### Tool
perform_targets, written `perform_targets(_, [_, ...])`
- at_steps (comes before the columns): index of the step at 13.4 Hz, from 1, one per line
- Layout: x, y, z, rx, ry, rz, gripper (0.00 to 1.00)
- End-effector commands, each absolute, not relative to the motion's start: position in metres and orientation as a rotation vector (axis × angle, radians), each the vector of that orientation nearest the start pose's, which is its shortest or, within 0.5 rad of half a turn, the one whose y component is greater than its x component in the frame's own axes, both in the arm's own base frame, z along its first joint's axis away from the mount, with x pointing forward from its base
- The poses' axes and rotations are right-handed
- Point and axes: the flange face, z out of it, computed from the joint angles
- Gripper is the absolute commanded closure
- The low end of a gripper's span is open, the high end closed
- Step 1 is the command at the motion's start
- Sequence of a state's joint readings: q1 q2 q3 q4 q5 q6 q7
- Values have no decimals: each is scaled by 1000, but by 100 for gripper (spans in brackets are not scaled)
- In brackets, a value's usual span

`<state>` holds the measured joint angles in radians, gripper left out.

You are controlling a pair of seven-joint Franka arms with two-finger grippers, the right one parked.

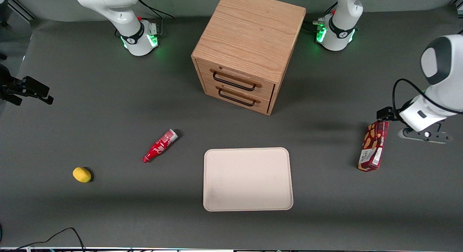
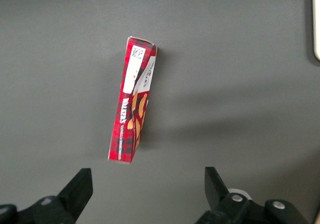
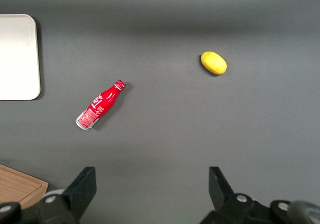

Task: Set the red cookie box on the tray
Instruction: 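Move the left gripper down over the upright red cookie box, then close the left gripper on the top of the red cookie box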

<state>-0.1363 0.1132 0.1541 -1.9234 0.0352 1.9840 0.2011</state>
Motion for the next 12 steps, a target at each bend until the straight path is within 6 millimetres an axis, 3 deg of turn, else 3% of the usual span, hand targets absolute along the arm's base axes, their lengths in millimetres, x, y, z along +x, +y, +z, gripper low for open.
perform_targets(1, [575, 13, 400, -3047, 517, 17, 0])
perform_targets(4, [589, 40, 369, -3010, 677, -27, 0])
perform_targets(6, [595, 58, 346, -2998, 692, -48, 0])
perform_targets(12, [605, 70, 282, -3078, 598, -100, 0])
